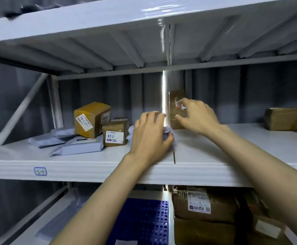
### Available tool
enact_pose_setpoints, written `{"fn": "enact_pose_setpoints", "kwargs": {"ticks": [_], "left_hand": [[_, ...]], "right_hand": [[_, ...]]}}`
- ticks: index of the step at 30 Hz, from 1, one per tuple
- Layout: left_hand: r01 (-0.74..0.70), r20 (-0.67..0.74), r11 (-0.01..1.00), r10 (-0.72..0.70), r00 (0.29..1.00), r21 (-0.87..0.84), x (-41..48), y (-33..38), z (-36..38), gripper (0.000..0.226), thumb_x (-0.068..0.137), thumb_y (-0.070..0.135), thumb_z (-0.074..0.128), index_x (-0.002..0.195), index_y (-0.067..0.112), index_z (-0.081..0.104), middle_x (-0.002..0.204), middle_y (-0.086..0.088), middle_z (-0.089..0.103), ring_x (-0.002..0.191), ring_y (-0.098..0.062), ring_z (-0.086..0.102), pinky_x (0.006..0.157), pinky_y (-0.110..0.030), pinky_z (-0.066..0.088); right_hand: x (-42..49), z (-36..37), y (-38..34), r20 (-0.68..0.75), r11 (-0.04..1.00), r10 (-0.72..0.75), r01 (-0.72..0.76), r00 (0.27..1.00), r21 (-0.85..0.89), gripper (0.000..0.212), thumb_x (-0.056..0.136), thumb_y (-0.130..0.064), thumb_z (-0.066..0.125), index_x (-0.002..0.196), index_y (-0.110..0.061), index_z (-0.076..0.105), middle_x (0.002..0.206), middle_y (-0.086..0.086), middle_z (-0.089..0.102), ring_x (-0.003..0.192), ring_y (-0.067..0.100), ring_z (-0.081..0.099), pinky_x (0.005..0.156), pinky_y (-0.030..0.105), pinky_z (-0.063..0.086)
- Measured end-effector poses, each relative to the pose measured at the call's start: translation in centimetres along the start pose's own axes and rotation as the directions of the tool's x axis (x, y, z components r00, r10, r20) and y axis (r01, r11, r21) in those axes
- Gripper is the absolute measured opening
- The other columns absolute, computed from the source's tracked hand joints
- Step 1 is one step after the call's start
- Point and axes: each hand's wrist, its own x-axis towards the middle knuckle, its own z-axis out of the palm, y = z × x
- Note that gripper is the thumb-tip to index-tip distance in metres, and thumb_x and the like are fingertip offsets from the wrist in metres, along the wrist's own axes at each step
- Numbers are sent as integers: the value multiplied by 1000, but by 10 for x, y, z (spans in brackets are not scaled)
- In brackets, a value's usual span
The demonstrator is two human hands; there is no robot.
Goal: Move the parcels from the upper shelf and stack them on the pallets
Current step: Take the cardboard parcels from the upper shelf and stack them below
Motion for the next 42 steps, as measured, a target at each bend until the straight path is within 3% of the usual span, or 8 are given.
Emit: {"fn": "enact_pose_setpoints", "kwargs": {"ticks": [6, 14, 18, 21, 26, 28, 36, 42], "left_hand": [[151, 301, 978, -189, 935, 146, 32, -31, 16, 68, 83, 65, 50, 134, 20, 45, 137, -6, 46, 127, -31, 37, 101, -45, 35], [204, 591, 978, -194, 783, 51, 61, -55, 28, 52, 88, 63, 43, 116, 22, 58, 123, -5, 59, 114, -28, 52, 94, -43, 44], [364, 504, 921, -251, 826, -136, 70, -64, 26, 45, 80, 53, 31, 96, 23, 61, 115, -5, 64, 105, -28, 55, 92, -41, 45], [397, 277, 905, -425, 862, 154, 77, -81, 28, 41, 89, 45, 41, 111, 17, 62, 125, -13, 59, 117, -33, 50, 96, -43, 39], [574, 336, 683, -727, 599, 452, 73, -107, 31, 55, 92, 47, 49, 135, 12, 48, 142, -18, 43, 130, -39, 37, 104, -51, 35], [601, 331, 657, -751, 571, 454, 72, -110, 30, 56, 90, 46, 52, 135, 12, 47, 140, -17, 44, 127, -38, 41, 99, -51, 41], [620, 231, 731, -680, 696, 283, 67, -102, 14, 47, 84, 36, 59, 122, 9, 51, 123, -18, 56, 111, -40, 52, 93, -47, 46], [545, -77, 828, -540, 838, 129, 52, -76, -17, 52, 87, 37, 60, 131, 14, 45, 127, -15, 53, 115, -39, 48, 94, -48, 40]], "right_hand": [[52, 24, -7, 89, 1000, -10, 10, 996, -7, 52, 86, -38, 58, 134, -21, 48, 125, 10, 60, 112, 35, 56, 81, 36, 44], [94, 48, -14, 159, 999, -26, 21, 987, 33, 54, 87, -39, 58, 135, -19, 47, 125, 12, 59, 111, 34, 57, 80, 36, 45], [106, 61, -17, 229, 999, 3, 7, 973, -45, 50, 87, -41, 58, 130, -17, 49, 128, 14, 57, 115, 36, 55, 85, 37, 42], [112, 70, -20, 269, 1000, 5, -2, 963, -12, 50, 87, -39, 59, 129, -14, 50, 128, 15, 56, 114, 36, 56, 88, 38, 48], [106, 83, -33, 301, 995, -88, 67, 949, 80, 51, 87, -38, 58, 130, -13, 49, 128, 14, 57, 114, 35, 55, 91, 41, 49], [100, 85, -39, 307, 989, -139, 114, 942, 98, 50, 88, -38, 58, 132, -15, 48, 126, 13, 57, 116, 34, 54, 88, 37, 47], [81, 82, -57, 242, 955, -209, 145, 947, 259, 49, 89, -41, 56, 132, -17, 50, 123, 9, 61, 115, 30, 54, 83, 34, 44], [74, 69, -62, 201, 781, -14, -115, 980, 614, 61, 92, -45, 55, 141, -10, 40, 130, 7, 55, 107, 18, 53, 85, 28, 42]]}}
